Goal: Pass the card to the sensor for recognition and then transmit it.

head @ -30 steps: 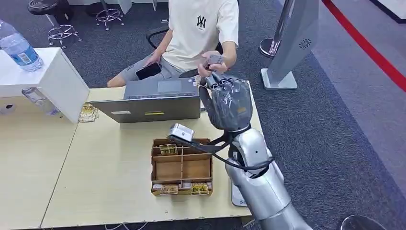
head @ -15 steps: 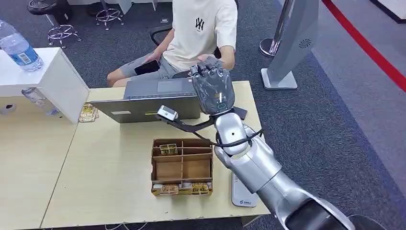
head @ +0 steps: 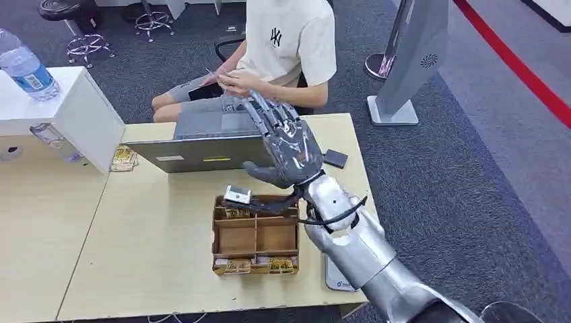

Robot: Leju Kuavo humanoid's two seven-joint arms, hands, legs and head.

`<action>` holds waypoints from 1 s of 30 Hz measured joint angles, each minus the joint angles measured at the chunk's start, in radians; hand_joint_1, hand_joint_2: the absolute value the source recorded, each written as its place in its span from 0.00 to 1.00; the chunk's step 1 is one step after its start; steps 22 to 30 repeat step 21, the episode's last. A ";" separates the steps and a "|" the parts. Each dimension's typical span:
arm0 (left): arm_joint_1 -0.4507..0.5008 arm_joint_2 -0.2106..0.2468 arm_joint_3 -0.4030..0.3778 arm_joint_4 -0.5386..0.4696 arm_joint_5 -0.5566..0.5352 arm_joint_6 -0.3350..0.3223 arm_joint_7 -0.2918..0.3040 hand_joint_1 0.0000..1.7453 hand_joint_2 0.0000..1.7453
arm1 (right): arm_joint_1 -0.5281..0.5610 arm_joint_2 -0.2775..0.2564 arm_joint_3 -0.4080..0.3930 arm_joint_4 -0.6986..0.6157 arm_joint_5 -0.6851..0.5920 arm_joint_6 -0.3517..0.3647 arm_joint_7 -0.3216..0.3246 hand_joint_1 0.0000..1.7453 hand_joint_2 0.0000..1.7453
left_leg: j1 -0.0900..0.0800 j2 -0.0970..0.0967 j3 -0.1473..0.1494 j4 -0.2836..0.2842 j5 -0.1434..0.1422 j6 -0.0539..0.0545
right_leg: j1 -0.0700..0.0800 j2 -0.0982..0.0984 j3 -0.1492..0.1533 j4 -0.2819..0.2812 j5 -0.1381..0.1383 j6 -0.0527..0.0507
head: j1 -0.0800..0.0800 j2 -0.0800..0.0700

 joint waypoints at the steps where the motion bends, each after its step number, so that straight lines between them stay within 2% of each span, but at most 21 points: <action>1: 0.001 -0.001 0.000 0.000 0.014 0.006 -0.006 0.00 0.00 | 0.044 0.016 -0.019 -0.060 -0.196 0.045 -0.046 0.00 0.00 | 0.000 -0.001 0.000 0.000 0.000 0.000 | 0.000 -0.001 0.000 0.000 -0.001 0.000 | 0.000 0.000; 3: 0.006 -0.002 0.000 0.000 0.034 0.016 -0.013 0.00 0.00 | 0.131 0.032 -0.024 -0.174 -0.515 0.159 -0.094 0.00 0.00 | 0.000 -0.002 -0.001 0.000 -0.001 0.000 | 0.000 -0.002 0.000 0.000 -0.001 0.000 | 0.000 0.000; 4: 0.009 -0.002 0.000 0.000 0.045 0.022 -0.018 0.00 0.00 | 0.172 0.039 -0.024 -0.239 -0.684 0.254 -0.124 0.00 0.00 | 0.000 -0.001 -0.001 0.000 -0.001 0.000 | 0.000 -0.001 -0.001 0.000 -0.001 0.000 | 0.000 0.000; 6: 0.009 -0.002 0.000 0.000 0.059 0.027 -0.022 0.00 0.00 | 0.244 0.045 -0.021 -0.331 -0.886 0.390 -0.159 0.00 0.00 | 0.000 -0.001 -0.001 0.000 -0.001 0.000 | 0.000 -0.001 -0.001 0.000 -0.001 0.000 | 0.000 0.000; 8: 0.010 -0.003 0.000 0.000 0.070 0.033 -0.027 0.00 0.00 | 0.297 0.045 -0.013 -0.391 -0.987 0.470 -0.183 0.00 0.00 | 0.000 -0.001 -0.001 0.000 -0.001 0.000 | 0.000 -0.001 -0.001 0.000 -0.001 0.000 | 0.000 0.000; 12: 0.010 -0.003 0.000 0.000 0.092 0.039 -0.029 0.00 0.00 | 0.394 0.038 0.010 -0.458 -1.188 0.701 -0.215 0.00 0.00 | 0.000 -0.001 -0.001 0.000 -0.002 0.000 | 0.000 -0.001 -0.001 -0.001 -0.001 0.000 | 0.000 0.000; 17: 0.010 -0.003 0.000 0.000 0.118 0.041 -0.034 0.00 0.00 | 0.493 0.003 0.062 -0.456 -1.240 0.914 -0.216 0.00 0.00 | 0.000 -0.001 -0.001 0.000 -0.002 0.000 | 0.000 -0.001 0.000 -0.001 -0.001 0.000 | 0.000 0.000; 18: 0.010 -0.003 0.000 0.000 0.123 0.042 -0.035 0.00 0.00 | 0.513 -0.007 0.075 -0.446 -1.235 0.940 -0.221 0.00 0.00 | 0.000 -0.001 -0.001 0.000 -0.002 0.000 | 0.000 -0.001 0.000 -0.001 -0.001 0.000 | 0.000 0.000; 21: 0.010 -0.003 0.000 0.000 0.139 0.043 -0.038 0.00 0.00 | 0.548 -0.048 0.115 -0.398 -1.193 0.956 -0.235 0.00 0.00 | 0.000 -0.001 -0.001 0.000 -0.002 0.000 | 0.000 -0.001 0.000 -0.001 -0.001 0.000 | 0.000 0.000; 30: 0.010 -0.003 0.000 0.000 0.139 0.043 -0.038 0.00 0.00 | 0.548 -0.048 0.115 -0.398 -1.193 0.956 -0.235 0.00 0.00 | 0.000 -0.001 -0.001 0.000 -0.002 0.000 | 0.000 -0.001 0.000 -0.001 -0.001 0.000 | 0.000 0.000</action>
